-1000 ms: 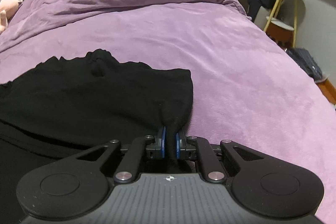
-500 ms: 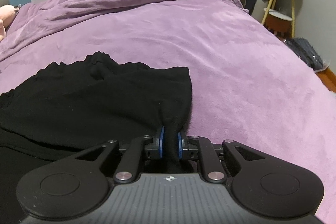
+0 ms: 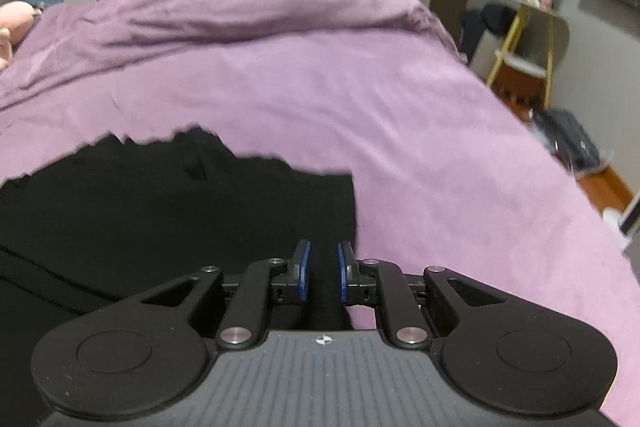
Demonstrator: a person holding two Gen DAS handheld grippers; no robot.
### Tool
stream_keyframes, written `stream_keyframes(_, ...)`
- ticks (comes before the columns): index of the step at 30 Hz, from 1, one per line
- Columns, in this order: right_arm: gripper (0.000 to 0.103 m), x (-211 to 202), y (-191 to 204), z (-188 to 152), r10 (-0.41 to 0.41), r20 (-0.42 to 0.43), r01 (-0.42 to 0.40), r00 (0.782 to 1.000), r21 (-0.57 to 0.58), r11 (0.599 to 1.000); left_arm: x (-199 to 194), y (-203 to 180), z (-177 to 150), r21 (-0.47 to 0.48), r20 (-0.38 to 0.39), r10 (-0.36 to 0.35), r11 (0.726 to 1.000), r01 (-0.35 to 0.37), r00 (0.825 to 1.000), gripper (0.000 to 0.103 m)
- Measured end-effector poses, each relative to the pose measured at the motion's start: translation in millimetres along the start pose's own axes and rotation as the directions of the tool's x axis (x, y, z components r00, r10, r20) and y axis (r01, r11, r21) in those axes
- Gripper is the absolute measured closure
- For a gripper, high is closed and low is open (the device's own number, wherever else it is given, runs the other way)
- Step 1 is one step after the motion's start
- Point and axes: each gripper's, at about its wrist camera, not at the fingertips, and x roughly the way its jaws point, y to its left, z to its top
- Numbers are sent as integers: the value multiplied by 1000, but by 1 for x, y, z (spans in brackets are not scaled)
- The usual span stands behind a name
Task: Fold small clothes
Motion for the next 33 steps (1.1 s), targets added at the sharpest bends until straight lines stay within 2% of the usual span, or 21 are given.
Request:
stream_keyframes(3, 91, 12, 22, -1, 64, -42, -66, 997, -38, 997, 1, -1, 0, 4, 1, 5, 1000, -5, 1000, 98)
stream_keyframes(7, 91, 34, 49, -14, 85, -95, -93, 992, -79, 993, 5, 0, -1, 2, -4, 5, 1000, -5, 1000, 98)
stream_keyframes(18, 92, 53, 59, -20, 18, -63, -27, 998, -136, 990, 17, 5, -3, -7, -14, 10, 1000, -10, 1000, 97)
stream_keyframes(22, 91, 43, 61, -20, 15, -66, -25, 998, -142, 990, 17, 3, -4, -6, -19, 28, 1000, -28, 999, 94)
stream_keyframes(25, 91, 24, 56, -27, 48, -39, -52, 998, -97, 994, 12, 0, -5, -6, -18, 35, 999, -35, 999, 86)
stream_keyframes(27, 91, 21, 54, -39, 47, -52, -52, 998, -94, 994, 10, 0, -7, -20, -23, 30, 999, -30, 999, 67)
stream_keyframes(30, 91, 20, 57, -47, 36, -27, -40, 999, -150, 988, 14, 3, -10, -44, -29, 37, 998, -38, 999, 53)
stream_keyframes(33, 91, 21, 59, -37, 20, -69, -29, 997, -142, 989, 11, 16, -9, -134, -33, 14, 991, -18, 999, 52)
